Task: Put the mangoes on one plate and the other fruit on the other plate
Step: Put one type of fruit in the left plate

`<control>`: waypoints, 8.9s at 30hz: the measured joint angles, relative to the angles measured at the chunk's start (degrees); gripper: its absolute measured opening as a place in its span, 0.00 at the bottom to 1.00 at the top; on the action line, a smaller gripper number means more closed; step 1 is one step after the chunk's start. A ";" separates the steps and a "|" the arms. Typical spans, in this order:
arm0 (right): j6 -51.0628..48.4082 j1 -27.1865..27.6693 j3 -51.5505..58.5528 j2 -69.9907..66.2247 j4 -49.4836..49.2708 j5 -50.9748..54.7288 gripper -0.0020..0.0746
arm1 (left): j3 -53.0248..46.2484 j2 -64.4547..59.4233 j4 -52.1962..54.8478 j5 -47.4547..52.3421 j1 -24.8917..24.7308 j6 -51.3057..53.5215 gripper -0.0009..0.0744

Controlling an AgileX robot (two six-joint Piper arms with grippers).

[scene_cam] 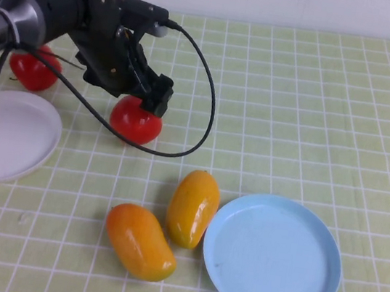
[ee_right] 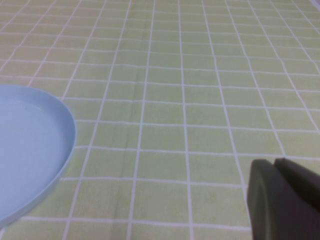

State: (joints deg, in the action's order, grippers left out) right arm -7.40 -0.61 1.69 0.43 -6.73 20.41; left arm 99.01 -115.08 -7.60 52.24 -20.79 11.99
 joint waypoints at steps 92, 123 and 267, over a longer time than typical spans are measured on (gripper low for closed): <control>0.00 0.00 0.00 0.00 0.00 0.00 0.00 | -11.34 6.05 17.95 14.94 16.37 -13.25 0.80; 0.00 0.00 0.00 0.00 -0.23 0.00 0.00 | -11.34 11.84 22.78 10.98 16.17 -17.72 0.90; 0.00 0.00 0.07 0.00 -4.56 0.00 0.00 | 1.47 9.69 20.18 16.09 10.20 -14.12 0.78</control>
State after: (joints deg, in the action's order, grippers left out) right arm -7.40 -0.61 1.76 0.43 -11.29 20.41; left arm 100.48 -105.39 12.59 68.32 -10.60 -2.14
